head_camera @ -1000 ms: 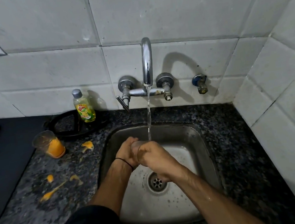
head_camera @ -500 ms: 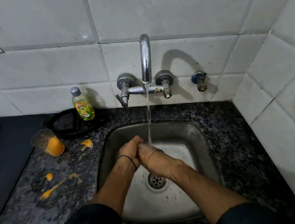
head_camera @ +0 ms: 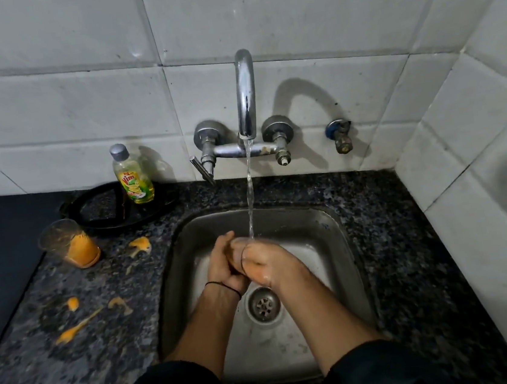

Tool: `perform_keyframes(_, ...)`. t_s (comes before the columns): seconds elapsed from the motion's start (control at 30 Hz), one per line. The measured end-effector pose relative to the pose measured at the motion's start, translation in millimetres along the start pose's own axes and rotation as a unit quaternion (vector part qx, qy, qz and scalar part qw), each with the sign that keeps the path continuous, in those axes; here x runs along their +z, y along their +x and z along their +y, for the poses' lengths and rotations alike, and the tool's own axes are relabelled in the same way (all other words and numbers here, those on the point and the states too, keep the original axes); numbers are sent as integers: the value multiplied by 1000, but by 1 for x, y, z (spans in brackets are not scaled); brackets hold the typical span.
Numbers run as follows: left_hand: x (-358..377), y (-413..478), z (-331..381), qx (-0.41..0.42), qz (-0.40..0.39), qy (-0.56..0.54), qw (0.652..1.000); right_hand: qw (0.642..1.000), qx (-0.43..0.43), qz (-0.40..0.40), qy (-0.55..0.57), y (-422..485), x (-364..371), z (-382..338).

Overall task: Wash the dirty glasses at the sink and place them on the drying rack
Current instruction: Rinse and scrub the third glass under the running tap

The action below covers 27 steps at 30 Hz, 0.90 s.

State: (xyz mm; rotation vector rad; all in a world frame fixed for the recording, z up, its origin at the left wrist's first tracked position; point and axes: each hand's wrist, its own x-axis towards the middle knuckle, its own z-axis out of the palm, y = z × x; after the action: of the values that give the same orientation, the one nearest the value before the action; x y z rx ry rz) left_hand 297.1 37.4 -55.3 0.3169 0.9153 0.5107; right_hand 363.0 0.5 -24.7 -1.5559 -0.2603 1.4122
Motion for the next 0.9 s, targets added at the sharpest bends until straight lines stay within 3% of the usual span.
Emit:
perform_keyframes(0.03, 1, 3, 1, 1, 9, -10, 1000, 1000, 20, -2, 24, 4, 3, 0)
perform_keyframes(0.13, 2, 4, 13, -45, 29, 28, 998, 985, 17, 32, -167, 6, 10, 1)
perform_keyframes(0.2, 3, 6, 19, -79, 52, 76, 993, 956, -2, -2, -292, 5, 0, 1)
perform_keyframes(0.27, 5, 8, 21, -93, 79, 105, 987, 895, -82, -76, -431, 4, -13, -1)
perform_keyframes(0.33, 5, 11, 18, -96, 91, 115, 984, 822, -106, -98, -550, 10, -21, 2)
perform_keyframes(0.4, 4, 15, 17, -96, 88, 111, 985, 792, -115, -97, -592, 21, -21, 5)
perform_keyframes(0.43, 3, 17, 17, -92, 84, 108, 986, 815, -120, -102, -558, 25, -18, 8)
perform_keyframes(0.53, 3, 20, 17, -80, 59, 92, 991, 947, -69, -65, -308, 28, -13, 9)
perform_keyframes(0.6, 3, 22, 15, -71, 61, 70, 993, 986, -19, -39, -163, 44, -14, 14)
perform_keyframes(0.67, 2, 20, 13, -76, 70, 49, 993, 995, -5, -13, -102, 42, -9, 13)
perform_keyframes(0.73, -1, 19, 12, -85, 69, 43, 993, 993, 5, 3, -121, 41, -4, 12)
perform_keyframes(0.9, -4, 17, 18, -118, 120, 75, 983, 922, -42, -24, -383, 43, -1, 21)
